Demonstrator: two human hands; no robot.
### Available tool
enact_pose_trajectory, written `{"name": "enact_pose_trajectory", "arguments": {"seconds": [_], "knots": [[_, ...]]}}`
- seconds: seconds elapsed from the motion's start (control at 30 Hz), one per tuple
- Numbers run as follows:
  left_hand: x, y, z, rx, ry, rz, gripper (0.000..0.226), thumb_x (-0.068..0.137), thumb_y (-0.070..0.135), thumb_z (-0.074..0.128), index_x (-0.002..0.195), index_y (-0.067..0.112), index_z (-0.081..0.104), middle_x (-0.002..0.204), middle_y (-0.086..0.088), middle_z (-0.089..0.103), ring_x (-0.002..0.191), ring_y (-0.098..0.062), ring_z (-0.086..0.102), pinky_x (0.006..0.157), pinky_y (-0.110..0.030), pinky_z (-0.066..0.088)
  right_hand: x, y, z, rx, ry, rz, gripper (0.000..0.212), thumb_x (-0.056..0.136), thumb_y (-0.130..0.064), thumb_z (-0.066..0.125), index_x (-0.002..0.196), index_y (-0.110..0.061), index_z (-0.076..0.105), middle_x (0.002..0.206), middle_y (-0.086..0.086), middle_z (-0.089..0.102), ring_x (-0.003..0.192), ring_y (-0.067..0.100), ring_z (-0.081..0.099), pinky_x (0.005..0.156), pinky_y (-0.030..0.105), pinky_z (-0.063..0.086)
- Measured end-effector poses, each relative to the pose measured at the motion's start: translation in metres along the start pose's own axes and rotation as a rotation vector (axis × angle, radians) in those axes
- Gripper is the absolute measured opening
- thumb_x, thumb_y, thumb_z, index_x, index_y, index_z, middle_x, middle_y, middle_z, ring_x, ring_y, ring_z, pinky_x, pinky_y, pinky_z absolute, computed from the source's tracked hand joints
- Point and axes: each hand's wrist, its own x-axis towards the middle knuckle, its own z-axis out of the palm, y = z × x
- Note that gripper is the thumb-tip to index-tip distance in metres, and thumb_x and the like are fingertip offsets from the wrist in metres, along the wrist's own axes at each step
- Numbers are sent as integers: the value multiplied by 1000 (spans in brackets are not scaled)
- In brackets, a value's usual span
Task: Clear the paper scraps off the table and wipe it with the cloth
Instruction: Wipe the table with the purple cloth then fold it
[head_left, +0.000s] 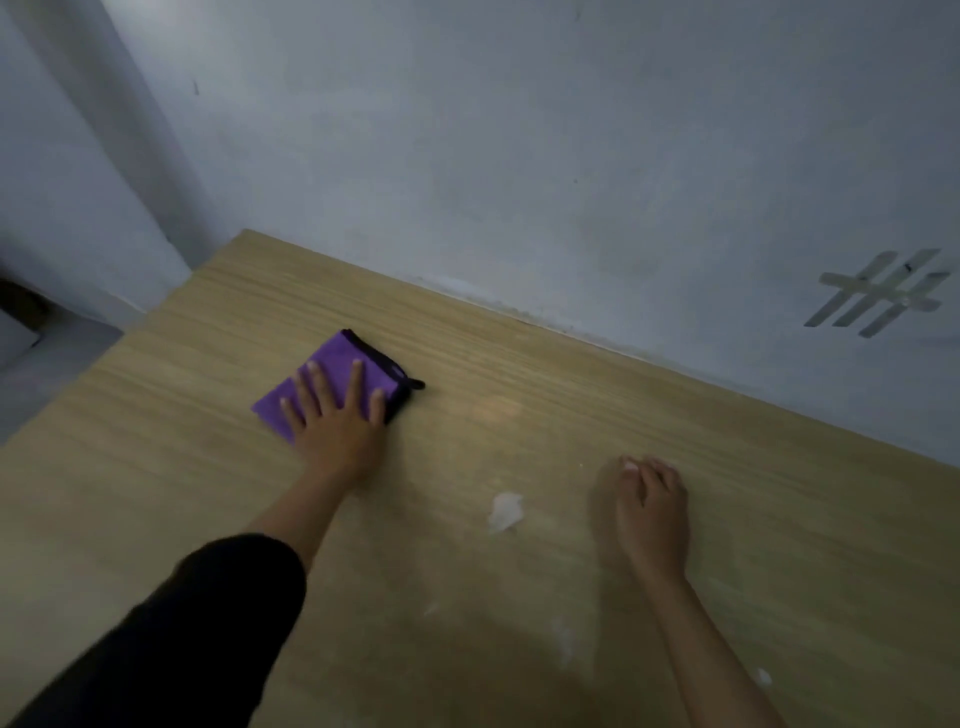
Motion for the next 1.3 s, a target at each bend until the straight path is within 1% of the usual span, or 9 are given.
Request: {"name": "enact_pose_trajectory", "arguments": {"seconds": [0.13, 0.3, 0.47, 0.67, 0.83, 0.97, 1.13, 1.2, 1.3], "knots": [[-70, 11, 25, 30, 108, 303, 55, 83, 52, 36, 134, 32, 43, 145, -22, 37, 134, -41, 32, 110, -58, 16, -16, -33, 19, -31, -88, 58, 37, 96, -23, 37, 118, -3, 60, 136, 18, 48, 127, 32, 40, 109, 38, 29], [-125, -21, 25, 102, -3, 660, 55, 86, 61, 35, 138, 45, 29, 152, -8, 28, 141, -31, 21, 109, -53, 17, -77, -89, 56, -36, -112, -26, 53, 89, -33, 27, 132, -9, 48, 145, 16, 38, 137, 30, 29, 113, 39, 20], [-72, -138, -10, 118, 78, 419, 57, 81, 61, 34, 135, 42, 35, 148, -9, 34, 139, -29, 29, 111, -48, 12, -136, -121, 88, -35, -84, -175, 59, 87, -36, 24, 125, -3, 54, 141, 22, 41, 134, 39, 33, 109, 47, 28], [-44, -257, -66, -4, 81, -94, 55, 91, 57, 25, 143, 44, 11, 158, -7, -1, 145, -25, -5, 117, -51, -3, -198, -153, 124, -79, -143, -278, 63, 86, -38, 20, 124, -2, 55, 142, 15, 42, 137, 30, 29, 113, 41, 23], [-78, -255, -52, 43, 143, 199, 54, 84, 54, 34, 134, 35, 41, 144, -17, 40, 135, -36, 35, 111, -52, 19, -233, -186, 155, -127, -198, -335, 58, 86, -34, 22, 127, -4, 52, 140, 14, 46, 135, 30, 33, 112, 35, 13], [-88, -288, -59, 96, 121, 439, 54, 85, 61, 34, 135, 41, 38, 147, -6, 37, 139, -23, 25, 112, -46, 16, -253, -212, 173, -134, -196, -346, 56, 86, -32, 25, 124, -4, 55, 138, 14, 48, 134, 30, 36, 112, 41, 18], [-71, -371, -90, 42, 144, 95, 66, 80, 66, 19, 140, 40, 21, 154, -9, 20, 143, -27, 15, 115, -50, 10, -266, -224, 176, -144, -229, -402, 62, 86, -36, 18, 128, -3, 50, 141, 14, 45, 136, 28, 32, 111, 38, 22], [-74, -390, -98, 61, 114, 106, 70, 78, 72, 7, 141, 40, 9, 156, -9, 10, 144, -26, 5, 115, -49, 3, -271, -225, 176, -128, -228, -393, 64, 86, -37, 16, 129, -3, 49, 141, 14, 44, 137, 28, 31, 111, 38, 22], [-92, -384, -93, 51, 127, 192, 68, 83, 70, 1, 141, 39, 21, 155, -7, 19, 143, -24, 12, 115, -45, 4, -284, -237, 171, -46, -196, -373, 61, 88, -36, 19, 131, -4, 47, 141, 12, 45, 136, 25, 32, 113, 36, 19]]}}
